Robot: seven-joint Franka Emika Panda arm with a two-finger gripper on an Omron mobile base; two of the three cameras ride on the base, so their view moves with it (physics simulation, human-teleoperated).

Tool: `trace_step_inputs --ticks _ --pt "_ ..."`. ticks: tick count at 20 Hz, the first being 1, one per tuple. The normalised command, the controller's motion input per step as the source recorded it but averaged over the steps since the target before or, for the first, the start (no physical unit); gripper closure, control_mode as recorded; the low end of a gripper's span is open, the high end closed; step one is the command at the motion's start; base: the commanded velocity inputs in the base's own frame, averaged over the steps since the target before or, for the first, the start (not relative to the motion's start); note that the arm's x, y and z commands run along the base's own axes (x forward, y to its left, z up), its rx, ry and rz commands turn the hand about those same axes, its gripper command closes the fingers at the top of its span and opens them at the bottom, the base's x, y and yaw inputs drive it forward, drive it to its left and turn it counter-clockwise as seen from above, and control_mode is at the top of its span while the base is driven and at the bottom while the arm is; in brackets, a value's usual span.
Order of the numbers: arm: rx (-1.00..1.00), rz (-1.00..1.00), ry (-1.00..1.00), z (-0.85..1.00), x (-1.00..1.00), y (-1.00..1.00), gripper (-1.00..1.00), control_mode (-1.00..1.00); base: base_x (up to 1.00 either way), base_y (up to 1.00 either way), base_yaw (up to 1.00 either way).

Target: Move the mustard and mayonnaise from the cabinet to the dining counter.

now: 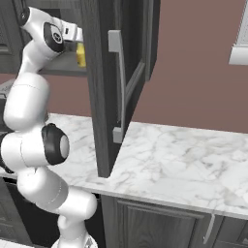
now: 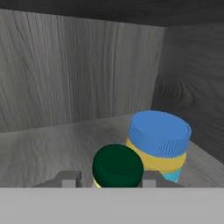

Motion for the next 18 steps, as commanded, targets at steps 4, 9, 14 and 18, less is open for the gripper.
trace_step_inputs --ticks 4,9,14,18 --pt "0.00 0.00 -0.14 0.00 -0.97 0.02 1.00 -1.00 0.00 0.00 0.00" --pt "0.00 0.00 -0.07 0.00 -1.00 0.03 1.00 -1.00 0.00 0.00 0.00" --pt "0.01 0.00 -0.01 0.18 -1.00 0.07 1.00 -1.00 0.00 0.00 0.00" --pt "0.01 0.00 0.00 0.26 -1.00 0.13 1.00 -1.00 0.00 0.00 0.00"
